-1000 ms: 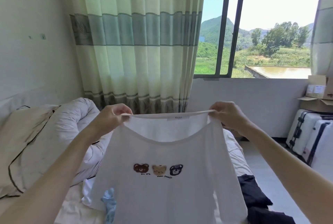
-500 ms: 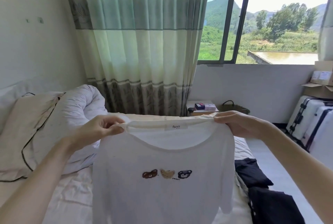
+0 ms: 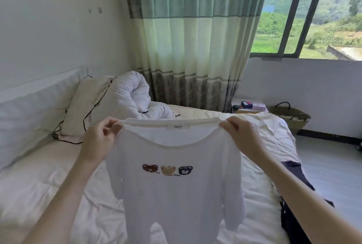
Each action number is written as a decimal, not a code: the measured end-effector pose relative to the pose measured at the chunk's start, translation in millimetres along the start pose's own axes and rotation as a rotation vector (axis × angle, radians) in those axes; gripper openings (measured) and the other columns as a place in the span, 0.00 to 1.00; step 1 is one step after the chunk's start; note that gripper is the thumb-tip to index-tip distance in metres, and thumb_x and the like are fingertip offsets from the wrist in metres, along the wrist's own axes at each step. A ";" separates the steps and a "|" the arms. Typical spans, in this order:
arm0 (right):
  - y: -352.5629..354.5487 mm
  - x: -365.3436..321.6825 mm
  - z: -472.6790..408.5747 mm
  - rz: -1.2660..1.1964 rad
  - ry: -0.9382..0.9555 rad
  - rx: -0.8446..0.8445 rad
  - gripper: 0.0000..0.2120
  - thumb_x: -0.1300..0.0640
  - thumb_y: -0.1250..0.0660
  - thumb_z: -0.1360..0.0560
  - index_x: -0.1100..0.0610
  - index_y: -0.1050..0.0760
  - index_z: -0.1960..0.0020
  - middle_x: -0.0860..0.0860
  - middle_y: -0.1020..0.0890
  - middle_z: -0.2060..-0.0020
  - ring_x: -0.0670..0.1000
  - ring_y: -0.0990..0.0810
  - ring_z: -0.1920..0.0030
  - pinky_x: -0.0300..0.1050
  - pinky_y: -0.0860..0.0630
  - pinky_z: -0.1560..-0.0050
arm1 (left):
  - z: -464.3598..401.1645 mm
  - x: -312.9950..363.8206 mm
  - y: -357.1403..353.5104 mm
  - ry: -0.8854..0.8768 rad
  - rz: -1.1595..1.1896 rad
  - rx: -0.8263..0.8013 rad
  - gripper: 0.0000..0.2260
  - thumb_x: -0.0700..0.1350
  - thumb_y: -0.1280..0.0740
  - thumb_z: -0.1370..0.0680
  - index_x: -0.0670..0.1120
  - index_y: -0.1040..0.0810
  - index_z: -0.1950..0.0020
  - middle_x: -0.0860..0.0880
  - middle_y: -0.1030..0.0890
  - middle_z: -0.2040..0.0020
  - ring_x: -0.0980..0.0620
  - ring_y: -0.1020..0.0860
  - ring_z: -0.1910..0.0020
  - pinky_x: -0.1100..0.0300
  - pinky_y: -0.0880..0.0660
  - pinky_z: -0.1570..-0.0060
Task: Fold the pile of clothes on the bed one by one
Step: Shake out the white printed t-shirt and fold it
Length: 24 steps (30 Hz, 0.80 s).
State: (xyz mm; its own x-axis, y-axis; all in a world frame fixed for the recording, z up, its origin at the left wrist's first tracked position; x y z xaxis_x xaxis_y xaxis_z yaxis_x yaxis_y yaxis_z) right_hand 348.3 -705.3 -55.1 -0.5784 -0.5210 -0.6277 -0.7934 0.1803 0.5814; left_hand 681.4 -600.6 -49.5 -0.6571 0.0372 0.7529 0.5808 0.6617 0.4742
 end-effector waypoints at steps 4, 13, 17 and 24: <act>2.9 1.7 46.4 0.024 0.034 -0.040 0.22 0.52 0.36 0.23 0.48 0.37 0.74 0.43 0.30 0.78 0.42 0.30 0.72 0.34 0.37 0.68 | 73.4 11.7 21.8 0.003 -0.079 0.185 0.04 0.40 0.33 0.23 0.41 0.20 0.53 0.45 0.21 0.58 0.57 0.26 0.65 0.75 0.34 0.64; 45.2 -51.0 95.6 -0.322 0.012 -0.024 0.10 0.53 0.29 0.28 0.45 0.24 0.66 0.37 0.21 0.70 0.35 0.25 0.66 0.32 0.32 0.64 | 165.9 50.5 101.0 -0.063 -0.174 0.426 0.04 0.42 0.30 0.25 0.48 0.24 0.55 0.52 0.24 0.58 0.67 0.27 0.63 0.78 0.36 0.63; 55.0 -83.1 89.6 -0.230 0.095 0.101 0.10 0.49 0.30 0.29 0.51 0.29 0.63 0.47 0.24 0.69 0.39 0.28 0.66 0.30 0.35 0.67 | 163.4 62.3 130.9 -0.134 -0.225 0.505 0.04 0.44 0.30 0.26 0.48 0.24 0.55 0.51 0.23 0.57 0.69 0.28 0.64 0.77 0.36 0.63; -1.5 -99.4 90.3 -0.062 0.280 0.075 0.13 0.48 0.33 0.25 0.56 0.30 0.58 0.52 0.22 0.67 0.56 0.25 0.67 0.49 0.30 0.63 | 167.9 7.8 155.1 -0.083 -0.286 0.484 0.05 0.43 0.29 0.26 0.43 0.22 0.55 0.50 0.23 0.58 0.55 0.29 0.63 0.64 0.36 0.63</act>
State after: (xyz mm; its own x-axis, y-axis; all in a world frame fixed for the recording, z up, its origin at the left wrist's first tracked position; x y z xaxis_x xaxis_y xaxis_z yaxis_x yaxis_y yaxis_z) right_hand 389.8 -578.5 -40.3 -0.4618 -0.7407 -0.4880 -0.8436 0.1968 0.4995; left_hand 685.7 -371.9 -46.7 -0.8027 -0.1484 0.5777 0.1006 0.9210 0.3763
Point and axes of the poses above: each hand's wrist, its own z-axis away from the middle knuckle, its own y-axis out of the back of the hand, x = y × z, the point moved 2 cm from there along -z, towards the middle knuckle
